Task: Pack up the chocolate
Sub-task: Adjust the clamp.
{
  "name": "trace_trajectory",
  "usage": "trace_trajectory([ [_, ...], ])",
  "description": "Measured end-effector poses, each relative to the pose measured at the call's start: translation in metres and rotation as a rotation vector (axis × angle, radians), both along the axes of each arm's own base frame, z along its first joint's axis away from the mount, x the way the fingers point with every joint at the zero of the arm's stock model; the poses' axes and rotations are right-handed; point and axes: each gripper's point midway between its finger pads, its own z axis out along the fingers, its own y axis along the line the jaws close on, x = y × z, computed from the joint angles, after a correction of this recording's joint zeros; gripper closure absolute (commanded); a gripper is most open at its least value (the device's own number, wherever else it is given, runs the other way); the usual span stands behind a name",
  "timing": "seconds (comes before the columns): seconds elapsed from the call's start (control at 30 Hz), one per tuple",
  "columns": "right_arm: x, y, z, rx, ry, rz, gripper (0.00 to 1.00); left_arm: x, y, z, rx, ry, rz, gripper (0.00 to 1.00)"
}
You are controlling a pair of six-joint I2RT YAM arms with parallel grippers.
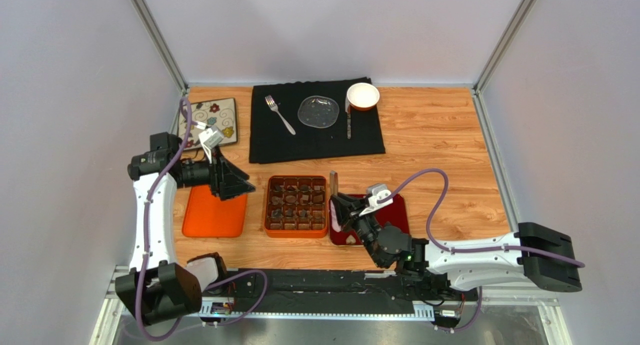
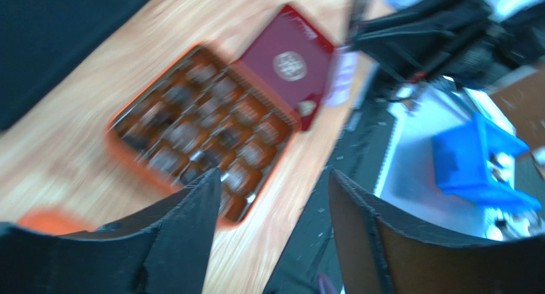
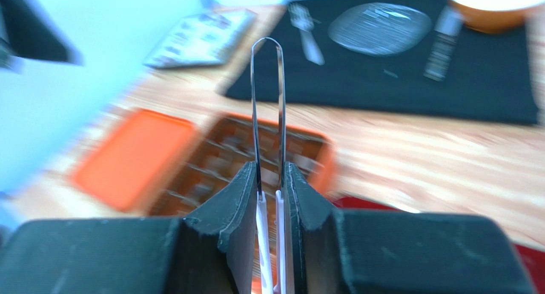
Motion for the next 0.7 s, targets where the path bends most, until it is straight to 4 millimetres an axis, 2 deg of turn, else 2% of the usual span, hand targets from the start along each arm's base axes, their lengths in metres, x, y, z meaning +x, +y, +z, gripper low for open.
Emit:
trace_trajectory([
  [0.1,-0.007,0.02,0.029,0.135,-0.042,0.084,0.85,-0.021,-0.03,0.019,-0.09,-0.052,-0.129,0.24],
  [0.17,-0.011,0.028,0.046,0.221,-0.072,0.129,0.85,-0.035,-0.043,0.029,-0.151,-0.023,-0.176,0.22],
  [0.27,-0.017,0.033,0.067,0.33,-0.112,0.19,0.84,-0.039,-0.049,0.034,-0.209,0.024,-0.187,0.18],
  [0.47,-0.018,0.037,0.092,0.452,-0.152,0.295,0.88,-0.04,-0.055,0.035,-0.236,0.033,-0.215,0.11],
  [0.6,-0.017,0.045,0.117,0.522,-0.177,0.372,0.9,-0.058,-0.067,0.044,-0.23,-0.044,-0.3,0.05],
  [0.7,-0.014,0.056,0.143,0.589,-0.199,0.429,0.91,-0.073,-0.075,0.05,-0.234,-0.083,-0.369,0.04],
])
